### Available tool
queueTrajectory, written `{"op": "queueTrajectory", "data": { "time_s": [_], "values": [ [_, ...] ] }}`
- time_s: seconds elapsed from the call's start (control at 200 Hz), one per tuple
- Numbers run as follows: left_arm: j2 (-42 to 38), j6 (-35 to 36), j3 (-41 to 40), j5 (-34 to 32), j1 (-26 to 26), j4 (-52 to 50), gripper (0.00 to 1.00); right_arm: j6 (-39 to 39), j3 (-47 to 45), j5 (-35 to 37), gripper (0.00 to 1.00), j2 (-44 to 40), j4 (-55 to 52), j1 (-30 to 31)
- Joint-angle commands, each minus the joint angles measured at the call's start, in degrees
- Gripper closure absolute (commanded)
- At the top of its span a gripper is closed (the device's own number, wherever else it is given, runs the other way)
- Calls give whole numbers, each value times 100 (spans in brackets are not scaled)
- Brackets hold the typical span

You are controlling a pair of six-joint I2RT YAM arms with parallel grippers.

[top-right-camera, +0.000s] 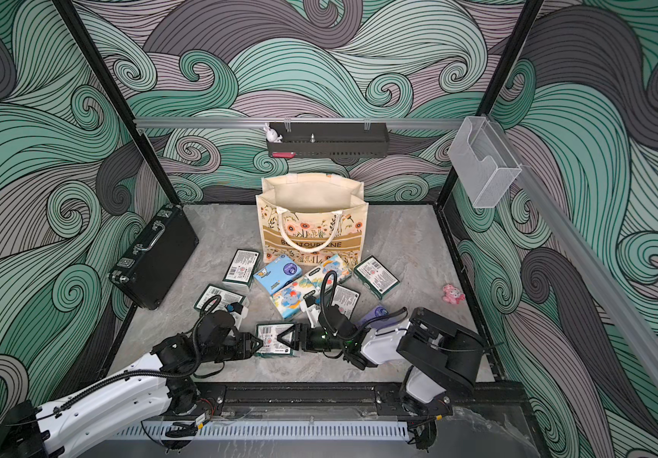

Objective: Put tissues into the canvas bag
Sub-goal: Pick up the pack of facial tissues from the center of the board, then place the pack of facial tissues in the canvas bag.

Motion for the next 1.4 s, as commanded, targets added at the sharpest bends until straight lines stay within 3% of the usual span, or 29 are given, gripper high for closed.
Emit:
{"op": "queueTrajectory", "data": {
  "time_s": [0.0,0.175,0.27,0.365,0.495,0.605,0.741,0.856,1.126,1.256,1.306,1.396],
  "values": [
    [57,96,236,38,13,-350,63,48,312,-392,40,25,449,150],
    [12,84,734,211,23,-554,47,-283,620,-254,57,-393,-790,143],
    [-67,49,1197,430,22,-697,31,-852,993,9,60,-1115,-2540,106],
    [-219,352,1988,652,38,-1051,23,-1647,1593,515,58,-1957,-4591,-34],
    [-389,1224,3283,423,131,-2040,17,-2560,2717,650,57,-2833,-6571,-815],
    [-490,1995,3732,270,177,-2401,17,-3299,3981,334,59,-2919,-7643,-1759],
    [-386,2643,3648,-202,213,-2587,17,-3993,5864,288,59,-2249,-8609,-2488],
    [-223,2704,3462,-155,233,-2466,18,-4532,7365,861,58,-1456,-9081,-2745],
    [-6,2765,3401,311,449,-2298,18,-5192,11356,2130,59,1449,-10970,-3060],
    [15,2772,3392,426,526,-2284,17,-5212,13478,2145,59,2857,-12164,-3296],
    [5,2778,3385,454,547,-2280,17,-5221,13839,2151,59,3121,-12396,-3367],
    [9,2772,3375,512,574,-2250,17,-5238,13633,2119,59,3205,-12368,-3505]
  ]
}}
